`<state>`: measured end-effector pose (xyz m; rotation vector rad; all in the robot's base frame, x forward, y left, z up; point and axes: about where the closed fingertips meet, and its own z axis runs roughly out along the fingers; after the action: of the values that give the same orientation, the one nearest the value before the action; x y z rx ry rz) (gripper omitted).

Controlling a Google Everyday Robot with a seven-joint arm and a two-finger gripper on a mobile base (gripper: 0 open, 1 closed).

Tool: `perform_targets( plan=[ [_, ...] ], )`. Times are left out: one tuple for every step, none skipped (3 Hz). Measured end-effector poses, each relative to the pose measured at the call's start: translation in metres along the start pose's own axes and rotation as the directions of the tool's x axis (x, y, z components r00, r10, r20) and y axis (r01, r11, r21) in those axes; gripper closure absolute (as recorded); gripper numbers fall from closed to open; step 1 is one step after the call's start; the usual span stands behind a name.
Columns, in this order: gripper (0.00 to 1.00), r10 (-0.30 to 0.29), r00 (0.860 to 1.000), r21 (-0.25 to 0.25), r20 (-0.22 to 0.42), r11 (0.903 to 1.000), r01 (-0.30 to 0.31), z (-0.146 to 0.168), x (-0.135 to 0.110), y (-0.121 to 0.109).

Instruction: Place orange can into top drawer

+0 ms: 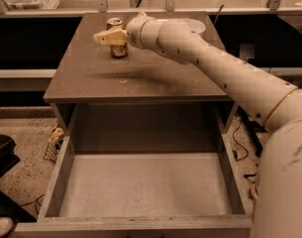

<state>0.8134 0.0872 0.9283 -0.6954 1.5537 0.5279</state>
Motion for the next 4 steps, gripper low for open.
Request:
perform_targets(
  plan=[
    [0.13,0.041,0.999,0.018,-0.007,0.9990,-0.041,0.022,0.018,-0.010],
    [0.37,0.082,0.997,0.042,0.001,0.9957,-0.082,0.034,0.031,-0.019],
    [0.59,0.083,0.997,0.039,0.001,0.9958,-0.083,0.035,0.032,-0.017],
    [0.83,0.084,0.996,0.036,0.001,0.9958,-0.084,0.037,0.032,-0.015]
  ],
)
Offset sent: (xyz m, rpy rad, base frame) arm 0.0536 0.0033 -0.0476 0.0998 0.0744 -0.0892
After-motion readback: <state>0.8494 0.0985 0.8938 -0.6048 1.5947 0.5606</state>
